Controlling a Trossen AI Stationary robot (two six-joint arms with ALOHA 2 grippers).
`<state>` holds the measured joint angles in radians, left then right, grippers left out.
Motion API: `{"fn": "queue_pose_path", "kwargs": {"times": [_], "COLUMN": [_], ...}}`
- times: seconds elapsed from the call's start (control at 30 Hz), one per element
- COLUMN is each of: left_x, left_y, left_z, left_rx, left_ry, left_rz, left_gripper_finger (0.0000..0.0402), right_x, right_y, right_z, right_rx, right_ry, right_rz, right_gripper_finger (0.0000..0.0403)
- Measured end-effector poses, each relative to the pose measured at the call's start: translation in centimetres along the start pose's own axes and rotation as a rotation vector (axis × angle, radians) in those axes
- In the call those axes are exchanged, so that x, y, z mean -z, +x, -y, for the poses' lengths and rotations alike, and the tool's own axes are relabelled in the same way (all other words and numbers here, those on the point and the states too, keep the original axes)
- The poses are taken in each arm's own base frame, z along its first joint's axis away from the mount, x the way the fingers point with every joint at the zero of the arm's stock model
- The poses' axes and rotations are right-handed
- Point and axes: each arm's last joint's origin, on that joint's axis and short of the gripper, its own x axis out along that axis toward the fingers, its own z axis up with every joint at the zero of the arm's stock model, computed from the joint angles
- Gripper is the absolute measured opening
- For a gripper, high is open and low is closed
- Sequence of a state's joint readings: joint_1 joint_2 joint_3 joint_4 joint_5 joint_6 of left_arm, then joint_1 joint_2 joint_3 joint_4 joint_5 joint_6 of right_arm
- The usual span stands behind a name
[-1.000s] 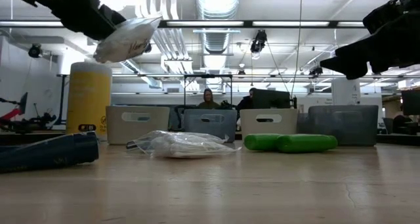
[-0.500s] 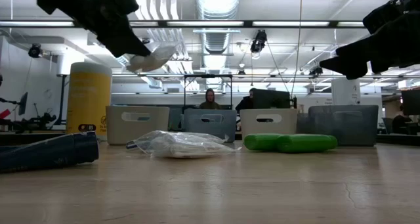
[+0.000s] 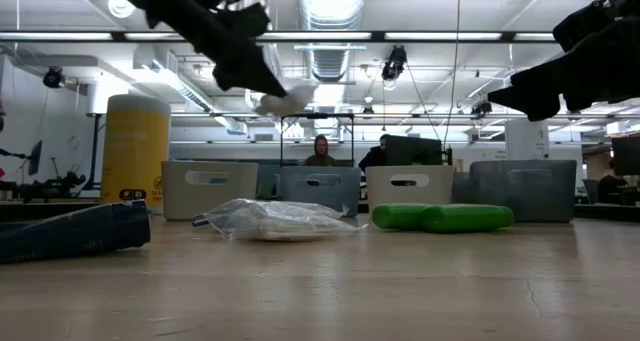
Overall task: Pick & Place Travel size toiletries
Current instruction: Put the white cotton pack into the white bin
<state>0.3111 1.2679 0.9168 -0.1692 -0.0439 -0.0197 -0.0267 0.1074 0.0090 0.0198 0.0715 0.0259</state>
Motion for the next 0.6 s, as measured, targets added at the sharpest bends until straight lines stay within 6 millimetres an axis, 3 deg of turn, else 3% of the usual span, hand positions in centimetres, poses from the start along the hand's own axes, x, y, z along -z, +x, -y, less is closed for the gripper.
{"fn": "queue_pose_path", "kwargs": {"times": [0.33, 0.6], "left_x": [-3.5, -5.8], "left_y": [6.2, 7.5], "left_z": [-0.2, -0.1], "left_rx": [0.014, 0.013], "left_ry": [0.025, 0.055], "left_rz": [0.032, 0.079], "left_gripper_finger": [0.0013, 0.0009], "right_x": [0.0, 0.0], "right_y": [0.0, 0.0], "right_z": [0.0, 0.0], "right_rx": [0.0, 0.0], "right_ry": [0.0, 0.0], "right_rz": [0.0, 0.0], "right_gripper_finger": [0.0351, 0.0359]}}
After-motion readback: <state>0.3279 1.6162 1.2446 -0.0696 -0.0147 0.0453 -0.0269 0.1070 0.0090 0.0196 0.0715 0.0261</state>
